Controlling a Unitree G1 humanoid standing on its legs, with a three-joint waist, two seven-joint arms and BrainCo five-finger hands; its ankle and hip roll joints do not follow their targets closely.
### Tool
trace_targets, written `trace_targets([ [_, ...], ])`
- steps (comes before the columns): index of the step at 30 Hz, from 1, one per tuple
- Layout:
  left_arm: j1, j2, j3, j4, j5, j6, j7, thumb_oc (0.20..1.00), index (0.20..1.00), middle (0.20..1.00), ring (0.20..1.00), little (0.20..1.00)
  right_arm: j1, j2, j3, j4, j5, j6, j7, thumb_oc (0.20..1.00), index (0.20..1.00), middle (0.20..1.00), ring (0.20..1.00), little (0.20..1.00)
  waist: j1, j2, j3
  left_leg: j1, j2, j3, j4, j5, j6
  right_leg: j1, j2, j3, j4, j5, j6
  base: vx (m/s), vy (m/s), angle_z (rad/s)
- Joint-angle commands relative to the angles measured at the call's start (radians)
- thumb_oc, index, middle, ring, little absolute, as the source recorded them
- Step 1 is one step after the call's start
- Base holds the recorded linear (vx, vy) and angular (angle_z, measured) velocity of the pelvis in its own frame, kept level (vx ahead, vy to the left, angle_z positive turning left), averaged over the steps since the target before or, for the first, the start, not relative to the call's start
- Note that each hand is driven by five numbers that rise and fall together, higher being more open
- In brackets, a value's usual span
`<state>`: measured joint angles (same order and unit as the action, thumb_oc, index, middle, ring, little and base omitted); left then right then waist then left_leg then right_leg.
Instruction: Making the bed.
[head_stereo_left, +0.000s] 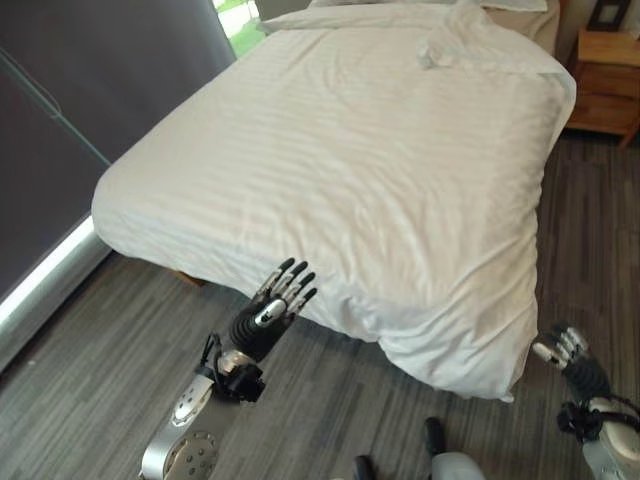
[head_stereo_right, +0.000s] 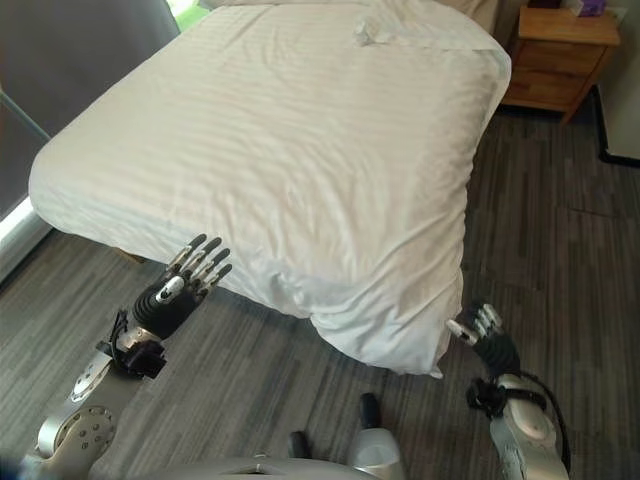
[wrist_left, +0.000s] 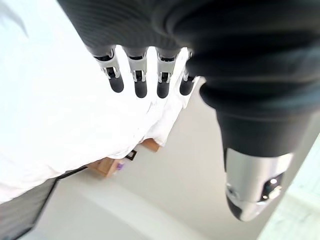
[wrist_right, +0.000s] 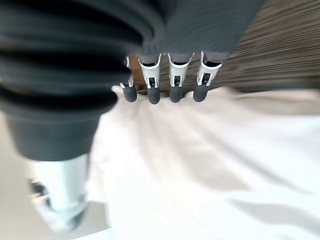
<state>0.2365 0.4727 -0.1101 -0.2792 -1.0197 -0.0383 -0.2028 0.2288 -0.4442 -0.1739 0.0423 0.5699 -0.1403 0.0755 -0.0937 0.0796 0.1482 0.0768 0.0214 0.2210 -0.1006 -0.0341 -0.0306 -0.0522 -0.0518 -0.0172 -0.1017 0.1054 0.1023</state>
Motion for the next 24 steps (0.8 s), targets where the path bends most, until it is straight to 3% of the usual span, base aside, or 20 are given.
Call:
trace_targets([
  [1, -0.094, 0.027, 0.000, 0.017, 0.002, -0.080, 0.009, 1.000, 1.000, 1.000, 1.000, 1.000, -0.105, -0.006, 0.082, -0.069, 0.230, -0.079, 0.081, 0.200, 0.200, 0.200, 0.200, 0.200, 0.020, -0.065, -0.055, -0.003, -0.019, -0.067, 0.013, 0.033, -0.007, 0.042, -0.076, 0.003, 0.014, 0.004, 0.055, -0.04, 0.009, 0.06],
  [7, -0.123, -0.003, -0.019, 0.052, 0.057, -0.082, 0.012, 1.000, 1.000, 1.000, 1.000, 1.000, -0.287, -0.061, 0.217, -0.023, 0.248, -0.037, 0.094, 0.200, 0.200, 0.200, 0.200, 0.200, 0.087, -0.098, -0.041, -0.027, -0.012, -0.078, 0.013, 0.038, -0.003, 0.026, -0.071, -0.026, 0.014, 0.012, 0.061, -0.05, -0.019, 0.07],
  [10, -0.117, -0.013, 0.009, 0.049, 0.074, -0.076, 0.011, 1.000, 1.000, 1.000, 1.000, 1.000, -0.333, -0.034, 0.198, 0.009, 0.222, -0.045, 0.063, 0.200, 0.200, 0.200, 0.200, 0.200, 0.111, -0.101, -0.036, -0.037, -0.005, -0.076, 0.013, 0.042, -0.002, 0.018, -0.059, -0.029, 0.014, 0.008, 0.054, -0.03, -0.040, 0.04],
  [18, -0.072, -0.047, 0.072, 0.053, 0.108, -0.070, 0.016, 1.000, 1.000, 1.000, 1.000, 1.000, -0.305, 0.011, 0.136, 0.090, 0.216, -0.043, 0.024, 0.200, 0.200, 0.200, 0.200, 0.200, 0.107, -0.076, -0.025, -0.041, -0.001, -0.092, 0.013, 0.047, -0.008, 0.025, -0.053, -0.039, 0.014, -0.012, 0.047, 0.01, -0.004, 0.05],
  [24, -0.074, -0.072, 0.063, 0.067, 0.095, -0.073, 0.019, 1.000, 1.000, 1.000, 1.000, 1.000, -0.247, 0.040, 0.110, 0.139, 0.257, -0.042, 0.035, 0.200, 0.200, 0.200, 0.200, 0.200, 0.092, -0.065, -0.010, -0.054, 0.002, -0.101, 0.013, 0.054, -0.011, 0.016, -0.050, -0.034, 0.014, -0.014, 0.041, 0.00, -0.007, 0.02],
])
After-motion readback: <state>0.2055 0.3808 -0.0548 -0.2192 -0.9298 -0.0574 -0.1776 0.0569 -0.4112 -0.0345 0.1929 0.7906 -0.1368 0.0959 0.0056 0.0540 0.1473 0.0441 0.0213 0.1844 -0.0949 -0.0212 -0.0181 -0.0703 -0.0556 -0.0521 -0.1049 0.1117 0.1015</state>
